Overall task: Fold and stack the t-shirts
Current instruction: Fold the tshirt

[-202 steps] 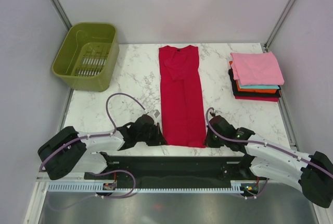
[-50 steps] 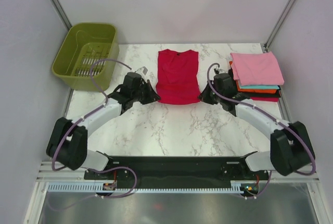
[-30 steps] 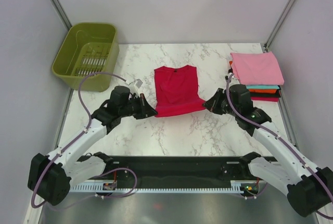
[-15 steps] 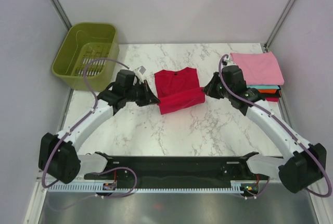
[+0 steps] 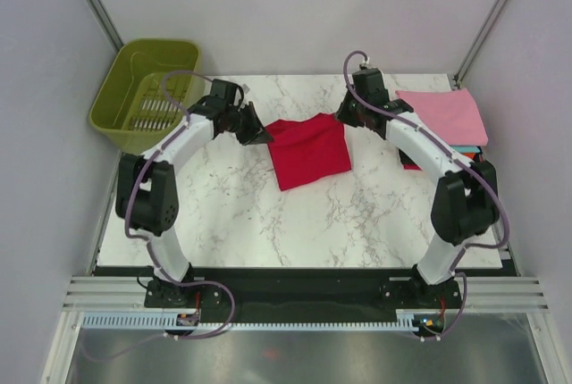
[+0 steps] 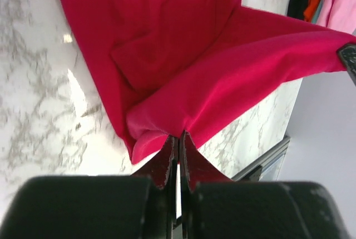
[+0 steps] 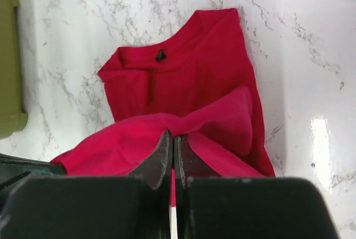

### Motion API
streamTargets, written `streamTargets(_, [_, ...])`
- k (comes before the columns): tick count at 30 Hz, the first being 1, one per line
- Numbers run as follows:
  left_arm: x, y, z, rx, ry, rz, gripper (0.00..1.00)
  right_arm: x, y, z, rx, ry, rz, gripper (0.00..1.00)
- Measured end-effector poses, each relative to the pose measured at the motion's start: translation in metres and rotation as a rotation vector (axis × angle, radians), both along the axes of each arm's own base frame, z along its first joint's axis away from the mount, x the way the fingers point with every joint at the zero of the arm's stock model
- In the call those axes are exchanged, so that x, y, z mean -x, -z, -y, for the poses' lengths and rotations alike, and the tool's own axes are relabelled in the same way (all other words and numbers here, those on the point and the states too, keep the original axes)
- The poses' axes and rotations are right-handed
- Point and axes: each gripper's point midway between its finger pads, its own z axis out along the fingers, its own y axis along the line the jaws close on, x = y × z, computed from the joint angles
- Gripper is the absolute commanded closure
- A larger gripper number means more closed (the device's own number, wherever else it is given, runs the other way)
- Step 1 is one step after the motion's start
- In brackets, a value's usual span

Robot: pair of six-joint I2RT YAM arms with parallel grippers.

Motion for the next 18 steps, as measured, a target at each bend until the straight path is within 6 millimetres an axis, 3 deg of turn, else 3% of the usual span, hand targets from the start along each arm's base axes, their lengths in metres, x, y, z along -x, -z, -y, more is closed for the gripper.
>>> streamTargets(3, [-0.028, 0.002, 0.003, -0.002, -0.011, -0.014, 0.91, -0.033, 0.01, -0.001, 0.001, 0.022, -0.004, 0.99])
streamTargets(5, [-0.055, 0.004, 0.004, -0.002, -0.024, -0.009, 0.81, -0.059, 0.018, -0.002, -0.003, 0.036, 0.003, 0.86])
streamTargets(6, [-0.067, 0.006, 0.003, -0.006, -0.034, -0.019, 0.62, -0.072, 0.023, -0.003, -0.007, 0.043, 0.005, 0.71])
streamTargets(7, [-0.084, 0.007, 0.001, -0.01, -0.048, -0.013, 0.01, -0.085, 0.029, -0.005, -0.018, 0.047, 0.008, 0.38])
streamTargets(9, [-0.117, 0.011, -0.006, -0.021, -0.084, 0.015, 0.0, -0.116, 0.036, -0.01, -0.036, 0.043, 0.028, 0.27])
streamTargets(12, [-0.142, 0.025, -0.022, -0.056, -0.141, 0.01, 0.0, -0.146, 0.057, -0.012, -0.045, 0.042, 0.038, 0.25])
streamTargets(16, [-0.143, 0.042, -0.041, -0.118, -0.195, -0.023, 0.03, -0.142, 0.08, -0.001, -0.013, 0.047, 0.008, 0.31])
streamTargets(18, [-0.135, 0.05, -0.042, -0.144, -0.201, -0.035, 0.07, -0.131, 0.092, 0.004, 0.008, 0.043, -0.012, 0.33])
